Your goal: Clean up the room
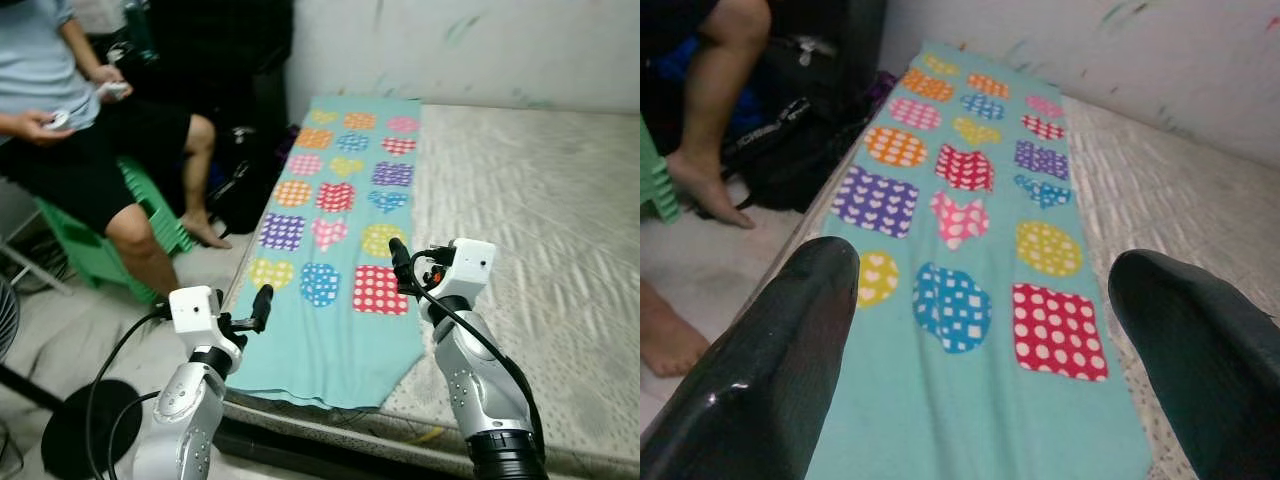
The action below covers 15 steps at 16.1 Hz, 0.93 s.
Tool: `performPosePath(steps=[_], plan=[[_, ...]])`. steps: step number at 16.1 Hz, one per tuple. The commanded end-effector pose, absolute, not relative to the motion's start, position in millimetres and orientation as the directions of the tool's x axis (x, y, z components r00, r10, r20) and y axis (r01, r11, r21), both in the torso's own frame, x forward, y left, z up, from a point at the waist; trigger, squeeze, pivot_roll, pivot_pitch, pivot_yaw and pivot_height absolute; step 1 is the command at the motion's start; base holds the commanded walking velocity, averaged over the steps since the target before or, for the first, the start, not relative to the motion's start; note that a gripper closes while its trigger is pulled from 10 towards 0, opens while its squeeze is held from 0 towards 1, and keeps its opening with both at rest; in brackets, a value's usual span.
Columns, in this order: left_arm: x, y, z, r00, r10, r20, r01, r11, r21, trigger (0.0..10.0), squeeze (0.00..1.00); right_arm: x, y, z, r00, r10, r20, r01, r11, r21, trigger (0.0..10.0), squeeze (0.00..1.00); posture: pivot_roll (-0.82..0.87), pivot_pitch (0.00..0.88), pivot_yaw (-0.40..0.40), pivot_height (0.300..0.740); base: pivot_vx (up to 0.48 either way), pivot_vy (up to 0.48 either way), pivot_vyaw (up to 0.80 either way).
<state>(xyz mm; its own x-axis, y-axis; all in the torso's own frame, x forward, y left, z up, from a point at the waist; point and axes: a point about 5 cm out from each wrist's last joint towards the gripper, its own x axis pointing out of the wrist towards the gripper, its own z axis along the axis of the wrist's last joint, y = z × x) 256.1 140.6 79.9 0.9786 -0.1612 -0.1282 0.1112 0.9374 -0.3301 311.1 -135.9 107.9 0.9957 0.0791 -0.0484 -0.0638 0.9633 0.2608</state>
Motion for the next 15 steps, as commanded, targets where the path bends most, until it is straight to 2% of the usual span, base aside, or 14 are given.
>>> performPosePath(steps=[1,7,15], plan=[[255.6,142.5,77.2,0.976,-0.163,-0.145,0.109,0.94,-0.324,10.0,0.0,312.3,-133.8,108.4,0.996,0.08,-0.046,-0.065,0.965,0.255,10.0,0.0,-0.08,0.0,0.09,0.74,0.0,0.307,0.0],[255.9,142.6,76.0,0.975,-0.162,-0.15,0.107,0.94,-0.324,10.0,0.0,312.9,-134.2,107.4,0.996,0.079,-0.049,-0.064,0.967,0.247,10.0,0.0,-0.08,0.0,0.089,0.74,0.0,0.348,0.0],[255.4,143.0,73.8,0.974,-0.16,-0.158,0.103,0.941,-0.322,10.0,0.0,312.4,-134.9,104.9,0.995,0.078,-0.054,-0.063,0.97,0.236,10.0,0.0,-0.08,0.0,0.089,0.74,0.0,0.48,0.0]])
